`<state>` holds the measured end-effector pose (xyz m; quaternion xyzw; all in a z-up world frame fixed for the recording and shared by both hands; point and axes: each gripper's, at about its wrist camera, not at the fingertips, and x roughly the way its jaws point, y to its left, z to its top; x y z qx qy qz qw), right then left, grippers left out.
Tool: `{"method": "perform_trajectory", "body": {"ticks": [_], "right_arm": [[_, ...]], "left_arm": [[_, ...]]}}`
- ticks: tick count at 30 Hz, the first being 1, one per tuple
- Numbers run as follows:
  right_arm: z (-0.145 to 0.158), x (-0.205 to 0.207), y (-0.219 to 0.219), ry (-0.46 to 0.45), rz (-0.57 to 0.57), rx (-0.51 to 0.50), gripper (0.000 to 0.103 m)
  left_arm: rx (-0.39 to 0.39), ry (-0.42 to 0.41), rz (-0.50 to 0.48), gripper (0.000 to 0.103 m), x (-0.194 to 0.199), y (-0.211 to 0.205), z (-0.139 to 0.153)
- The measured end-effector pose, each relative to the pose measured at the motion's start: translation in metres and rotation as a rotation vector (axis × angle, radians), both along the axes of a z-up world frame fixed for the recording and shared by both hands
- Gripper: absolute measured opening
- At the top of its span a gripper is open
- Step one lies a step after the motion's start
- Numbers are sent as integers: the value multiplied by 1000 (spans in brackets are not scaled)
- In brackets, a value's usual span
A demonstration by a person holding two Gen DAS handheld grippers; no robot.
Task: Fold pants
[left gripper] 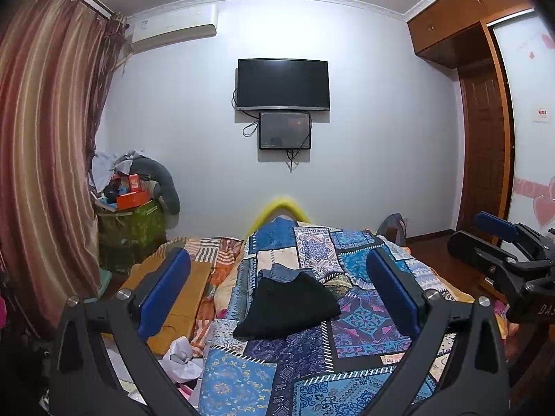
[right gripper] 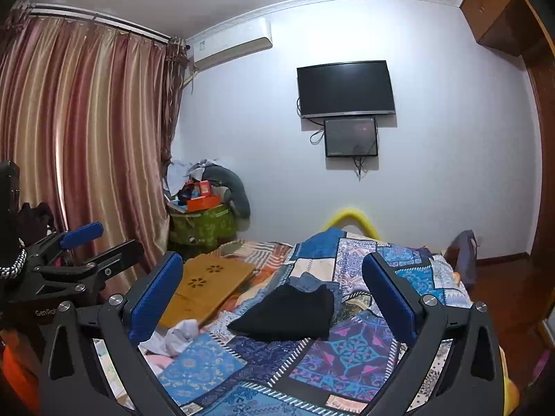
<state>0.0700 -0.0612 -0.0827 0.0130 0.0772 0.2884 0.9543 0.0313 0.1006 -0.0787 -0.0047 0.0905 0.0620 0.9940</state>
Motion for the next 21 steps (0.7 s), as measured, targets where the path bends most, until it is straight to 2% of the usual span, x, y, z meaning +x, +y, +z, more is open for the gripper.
{"method": "perform_trajectory", "body": {"ticks": [21], "right_arm": [[5, -4, -2, 3, -6, 2, 103]], "left_arm": [[-14, 11, -25, 103, 3, -4, -3]]}}
